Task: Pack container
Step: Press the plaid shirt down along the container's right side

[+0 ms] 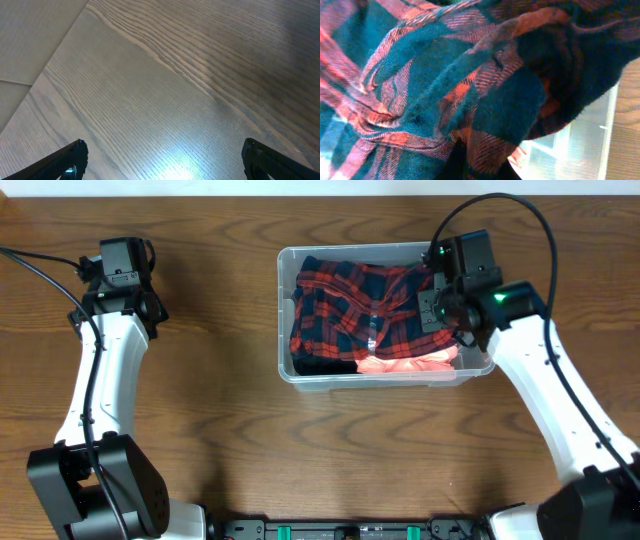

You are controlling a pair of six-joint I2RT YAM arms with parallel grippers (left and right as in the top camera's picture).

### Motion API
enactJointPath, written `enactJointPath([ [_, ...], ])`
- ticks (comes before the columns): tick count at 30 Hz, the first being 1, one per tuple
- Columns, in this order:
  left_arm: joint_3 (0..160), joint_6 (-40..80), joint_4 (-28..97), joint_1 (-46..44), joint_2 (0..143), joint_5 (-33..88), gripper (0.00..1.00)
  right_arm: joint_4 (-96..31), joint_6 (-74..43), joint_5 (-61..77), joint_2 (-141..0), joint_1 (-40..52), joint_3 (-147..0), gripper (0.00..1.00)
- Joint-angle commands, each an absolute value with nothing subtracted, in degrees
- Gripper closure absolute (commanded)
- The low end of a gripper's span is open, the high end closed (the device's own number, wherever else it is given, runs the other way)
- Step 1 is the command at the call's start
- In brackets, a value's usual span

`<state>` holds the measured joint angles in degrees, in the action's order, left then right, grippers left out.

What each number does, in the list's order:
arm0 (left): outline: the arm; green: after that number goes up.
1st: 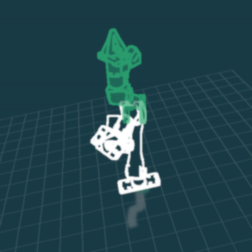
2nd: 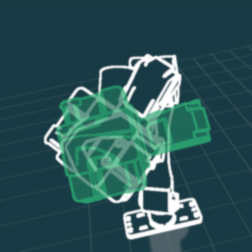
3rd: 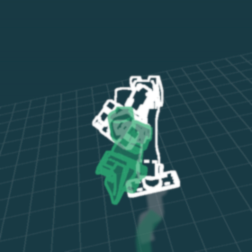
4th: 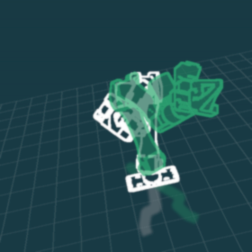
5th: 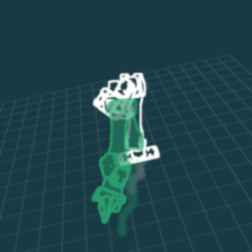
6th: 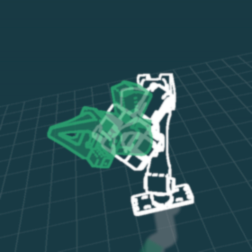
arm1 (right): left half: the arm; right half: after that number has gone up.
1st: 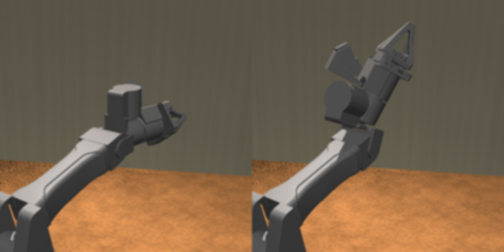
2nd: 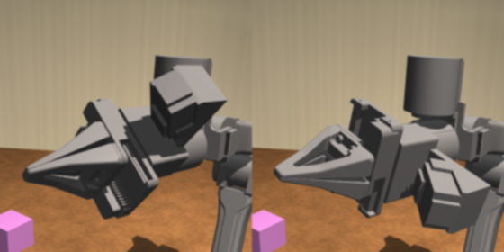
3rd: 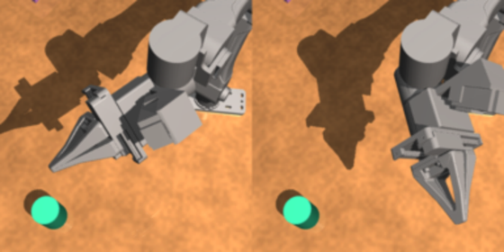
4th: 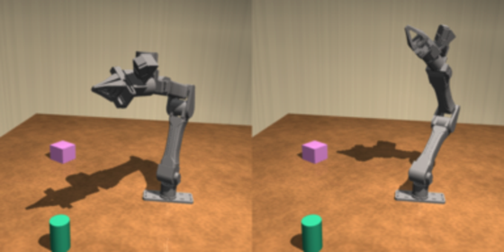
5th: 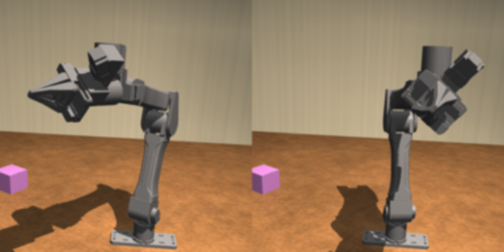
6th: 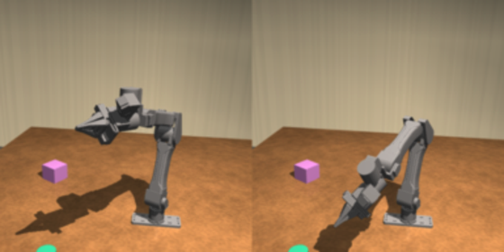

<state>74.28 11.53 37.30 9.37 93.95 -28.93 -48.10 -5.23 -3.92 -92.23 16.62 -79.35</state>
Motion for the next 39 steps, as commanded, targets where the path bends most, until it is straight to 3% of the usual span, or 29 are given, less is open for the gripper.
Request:
enactJointPath([
  [1,75.07,10.96,37.5,9.58,93.23,-29.85,0.02,-47.4,-2.5,-9.87,-94.43,15.51,-80.44,0.99],
  [11,75.07,10.96,37.5,9.58,93.23,-29.85,0.02,-47.0,-3.11,-15.07,-95.61,12.69,-80.42,0.99],
  [16,75.07,10.96,37.5,9.58,93.23,-29.85,0.02,-47.16,-3.14,-12.95,-95.61,12.34,-80.44,0.88],
  [17,75.07,10.96,37.5,9.58,93.23,-29.85,0.02,-47.16,-3.11,-12.56,-95.61,12.34,-80.44,0.83],
  [19,75.07,10.96,37.5,9.58,93.23,-29.85,0.02,-47.13,-3.11,-12.1,-95.61,12.34,-80.44,0.5],
  [20,75.07,10.96,37.5,9.58,93.23,-29.85,0.02,-47.13,-3.11,-12.1,-95.61,12.34,-80.44,0.39],
  [24,75.07,10.96,37.47,9.58,93.23,-29.85,0.02,-47.09,-1.98,-12.47,-95.61,12.34,-80.44,0.1],
  [26,75.07,10.96,37.5,9.58,93.23,-29.85,0.02,-46.85,-1.34,-13.06,-95.61,12.34,-80.44,0.03],
  [39,75.07,10.96,37.5,9.58,93.23,-29.85,0.02,-40.69,3.95,-13.28,-95.07,12.47,-80.58,0.01],
])
